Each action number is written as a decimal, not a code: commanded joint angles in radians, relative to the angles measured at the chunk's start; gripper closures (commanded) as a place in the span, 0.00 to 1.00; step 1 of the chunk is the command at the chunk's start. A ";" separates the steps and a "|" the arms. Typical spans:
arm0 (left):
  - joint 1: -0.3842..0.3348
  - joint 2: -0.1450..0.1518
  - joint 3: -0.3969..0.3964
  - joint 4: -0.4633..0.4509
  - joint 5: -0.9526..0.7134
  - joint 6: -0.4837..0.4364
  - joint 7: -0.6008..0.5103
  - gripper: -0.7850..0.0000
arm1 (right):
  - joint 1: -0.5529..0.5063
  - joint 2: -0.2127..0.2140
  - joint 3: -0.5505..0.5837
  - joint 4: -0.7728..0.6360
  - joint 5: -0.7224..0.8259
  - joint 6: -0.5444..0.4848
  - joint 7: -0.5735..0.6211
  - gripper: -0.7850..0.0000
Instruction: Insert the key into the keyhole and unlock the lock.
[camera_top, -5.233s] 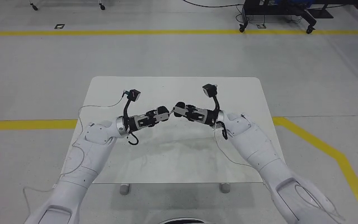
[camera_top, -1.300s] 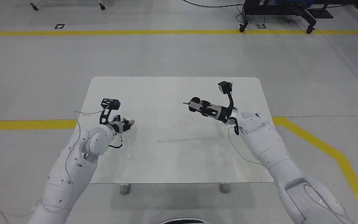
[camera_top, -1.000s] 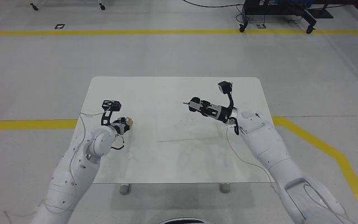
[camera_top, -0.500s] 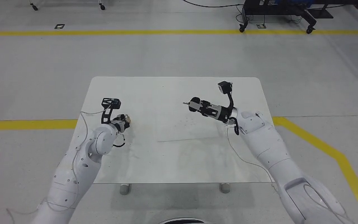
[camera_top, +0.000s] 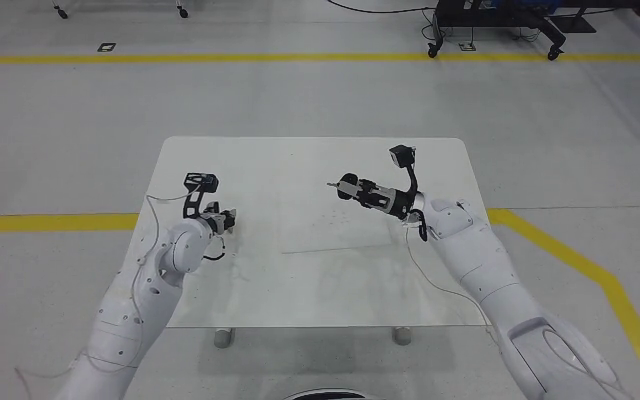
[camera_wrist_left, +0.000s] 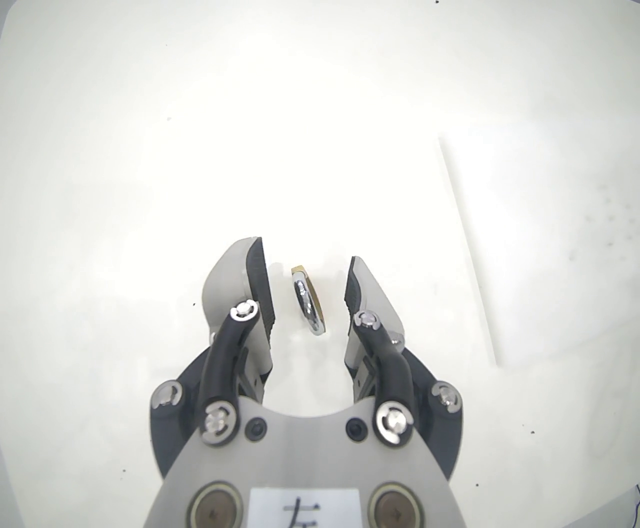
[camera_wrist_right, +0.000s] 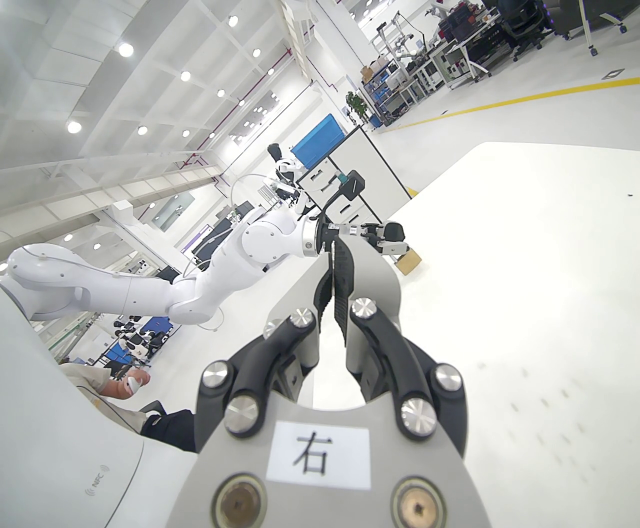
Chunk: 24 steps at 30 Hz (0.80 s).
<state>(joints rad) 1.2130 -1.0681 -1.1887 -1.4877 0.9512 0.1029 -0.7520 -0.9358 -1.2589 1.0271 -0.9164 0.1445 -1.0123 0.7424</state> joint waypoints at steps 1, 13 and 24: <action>-0.007 -0.002 0.004 0.009 0.007 0.002 -0.008 0.87 | 0.000 0.000 0.000 0.000 0.000 0.000 0.000 1.00; 0.007 -0.004 0.000 -0.005 0.024 -0.017 -0.043 0.95 | 0.000 0.000 0.000 0.000 0.000 0.000 0.000 1.00; 0.045 -0.001 -0.026 -0.052 0.044 -0.020 -0.060 0.79 | 0.000 0.000 0.000 0.000 0.000 0.000 0.000 1.00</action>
<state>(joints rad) 1.2549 -1.0693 -1.2130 -1.5360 0.9947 0.0827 -0.8106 -0.9358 -1.2589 1.0271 -0.9164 0.1445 -1.0123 0.7424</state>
